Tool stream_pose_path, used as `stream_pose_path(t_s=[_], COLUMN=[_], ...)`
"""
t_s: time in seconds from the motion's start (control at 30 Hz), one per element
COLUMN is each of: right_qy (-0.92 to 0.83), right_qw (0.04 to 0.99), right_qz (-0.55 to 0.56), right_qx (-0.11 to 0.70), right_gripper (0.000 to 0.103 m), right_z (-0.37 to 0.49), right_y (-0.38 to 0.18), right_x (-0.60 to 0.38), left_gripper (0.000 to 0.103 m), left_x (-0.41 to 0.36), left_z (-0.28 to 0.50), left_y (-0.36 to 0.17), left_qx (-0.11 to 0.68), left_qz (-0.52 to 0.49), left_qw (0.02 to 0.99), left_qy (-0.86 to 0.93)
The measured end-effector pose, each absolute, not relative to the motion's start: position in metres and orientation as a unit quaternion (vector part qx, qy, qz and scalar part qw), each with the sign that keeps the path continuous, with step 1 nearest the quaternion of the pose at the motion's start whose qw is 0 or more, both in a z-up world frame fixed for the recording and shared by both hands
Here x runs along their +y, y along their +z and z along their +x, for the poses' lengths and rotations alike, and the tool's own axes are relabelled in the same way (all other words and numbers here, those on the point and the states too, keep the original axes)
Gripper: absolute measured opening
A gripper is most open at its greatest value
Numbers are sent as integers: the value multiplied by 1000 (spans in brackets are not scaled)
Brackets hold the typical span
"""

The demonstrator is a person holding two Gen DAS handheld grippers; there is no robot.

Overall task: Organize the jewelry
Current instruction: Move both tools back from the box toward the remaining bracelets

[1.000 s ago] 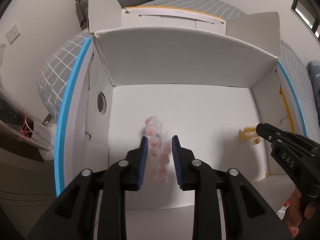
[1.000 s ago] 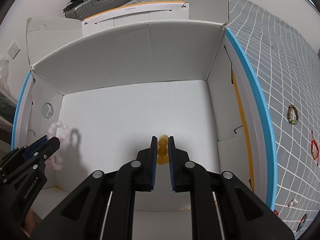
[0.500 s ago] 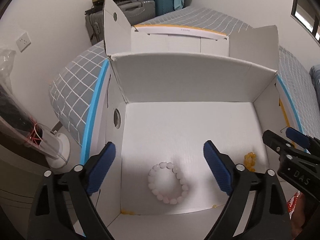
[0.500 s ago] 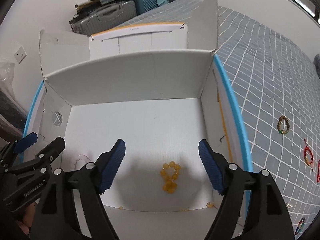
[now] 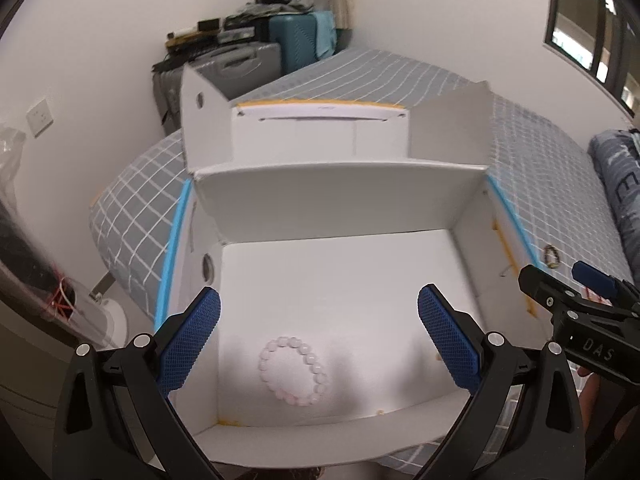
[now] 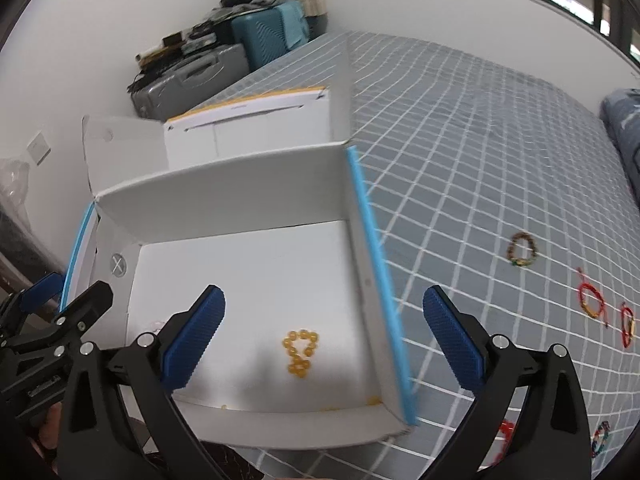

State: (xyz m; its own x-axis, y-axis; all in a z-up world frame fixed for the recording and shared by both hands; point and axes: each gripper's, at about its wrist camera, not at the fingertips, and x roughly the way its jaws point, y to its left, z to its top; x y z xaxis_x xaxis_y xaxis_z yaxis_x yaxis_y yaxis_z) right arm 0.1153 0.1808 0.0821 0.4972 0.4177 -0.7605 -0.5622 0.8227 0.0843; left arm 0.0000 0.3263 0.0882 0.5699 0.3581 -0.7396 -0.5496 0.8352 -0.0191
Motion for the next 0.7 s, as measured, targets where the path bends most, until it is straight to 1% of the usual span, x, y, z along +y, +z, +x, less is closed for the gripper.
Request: stream_pose_path(t_s=[0.37, 0.7], right_qy=[231, 165], right_qw=[884, 898], right_qz=[-77, -60], right_qx=[398, 403], right_gripper=[95, 95], right_z=[116, 115], right_y=[100, 96], right_x=[104, 12], left_gripper=[97, 97], left_x=[265, 192], left_z=[18, 30], left_y=[101, 104], left_qx=[380, 376], left_qz=[-101, -79], left_qw=[896, 915], left_qy=[206, 125])
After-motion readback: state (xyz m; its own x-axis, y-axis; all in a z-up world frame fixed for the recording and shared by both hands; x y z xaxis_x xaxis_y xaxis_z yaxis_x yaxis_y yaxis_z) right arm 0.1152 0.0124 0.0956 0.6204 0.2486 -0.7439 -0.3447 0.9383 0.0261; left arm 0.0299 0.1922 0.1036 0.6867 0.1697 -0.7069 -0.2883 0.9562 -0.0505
